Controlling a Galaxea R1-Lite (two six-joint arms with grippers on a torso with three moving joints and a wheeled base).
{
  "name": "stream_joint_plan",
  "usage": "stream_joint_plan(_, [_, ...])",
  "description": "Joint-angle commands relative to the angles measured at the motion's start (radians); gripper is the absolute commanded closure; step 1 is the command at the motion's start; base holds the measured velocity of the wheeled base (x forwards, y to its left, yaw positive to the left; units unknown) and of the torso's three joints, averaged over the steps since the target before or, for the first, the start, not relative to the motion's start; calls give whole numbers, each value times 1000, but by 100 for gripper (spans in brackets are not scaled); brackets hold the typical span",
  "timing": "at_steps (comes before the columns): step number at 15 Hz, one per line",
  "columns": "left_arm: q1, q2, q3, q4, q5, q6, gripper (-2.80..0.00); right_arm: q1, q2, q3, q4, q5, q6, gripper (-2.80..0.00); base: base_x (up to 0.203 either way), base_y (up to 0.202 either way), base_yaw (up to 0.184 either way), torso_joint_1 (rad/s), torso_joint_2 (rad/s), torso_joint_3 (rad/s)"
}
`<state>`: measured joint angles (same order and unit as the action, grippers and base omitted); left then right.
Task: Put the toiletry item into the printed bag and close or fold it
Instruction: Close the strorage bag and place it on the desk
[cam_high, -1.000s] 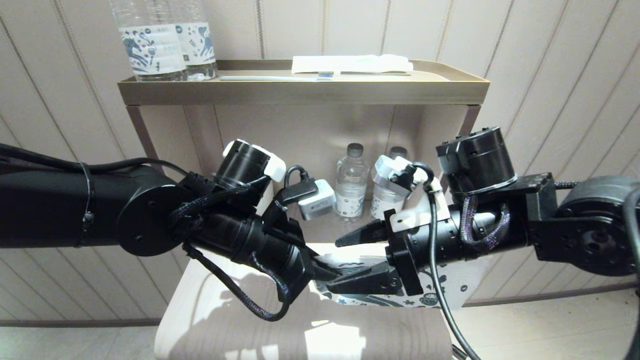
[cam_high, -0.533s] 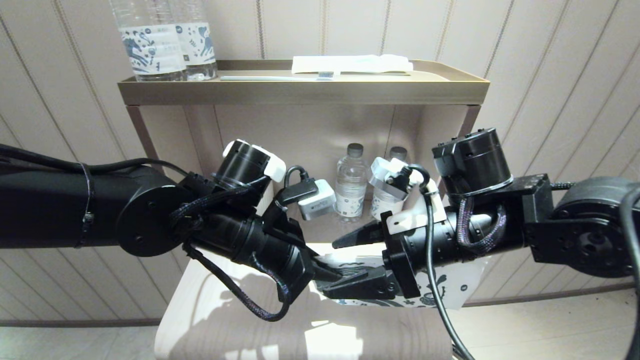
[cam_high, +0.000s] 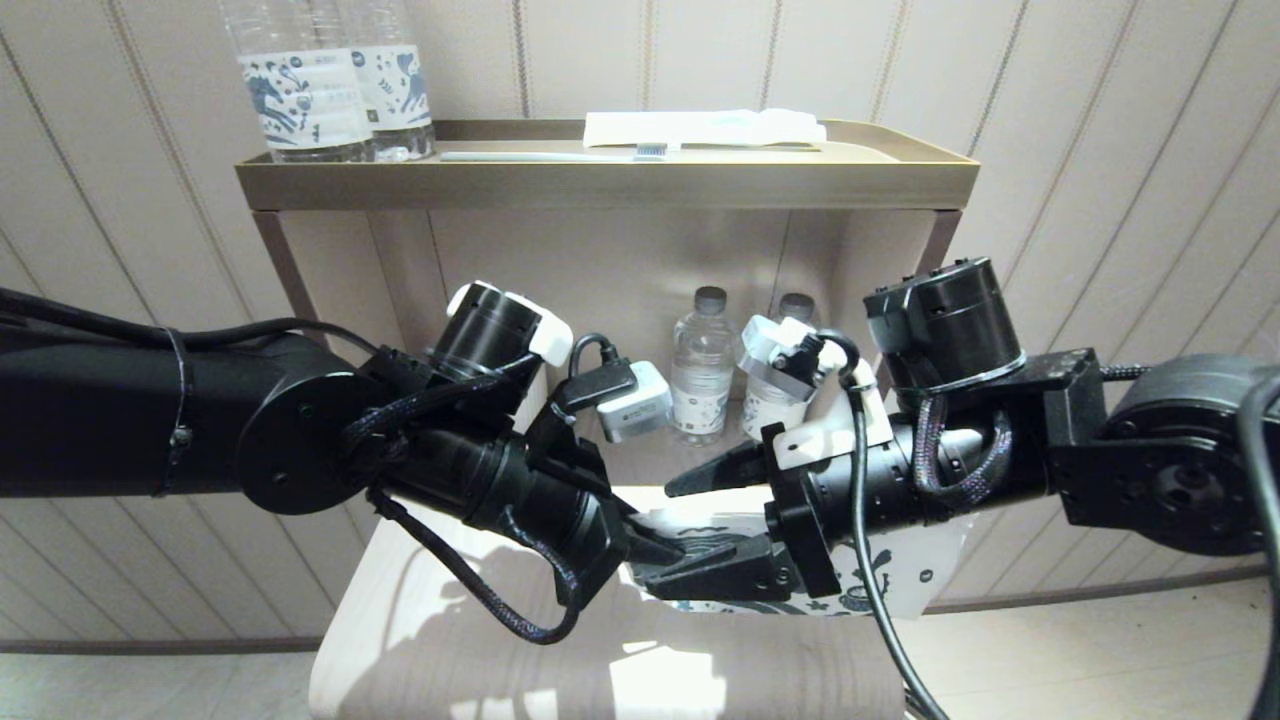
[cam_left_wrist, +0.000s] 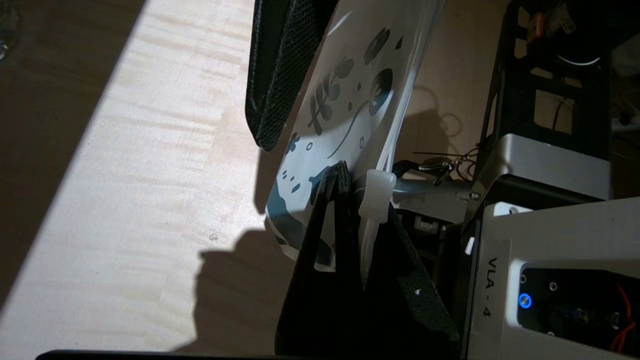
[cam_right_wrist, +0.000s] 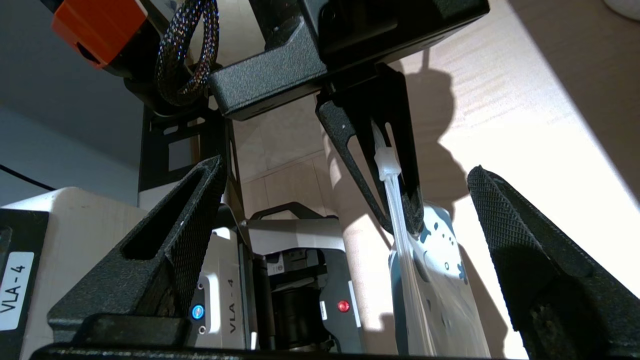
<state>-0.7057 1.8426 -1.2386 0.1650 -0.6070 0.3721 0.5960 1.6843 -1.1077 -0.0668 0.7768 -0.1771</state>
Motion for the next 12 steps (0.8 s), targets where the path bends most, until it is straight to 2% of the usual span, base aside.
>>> stream_joint_plan(1, [0, -2, 2, 1, -4, 2, 0, 0, 0, 3, -1, 4, -3, -280, 0, 0, 0, 0, 0, 0])
stream_joint_plan(12, [0, 0, -9, 2, 0, 1, 0, -1, 0, -1, 1, 4, -1, -280, 0, 0, 0, 0, 0, 0])
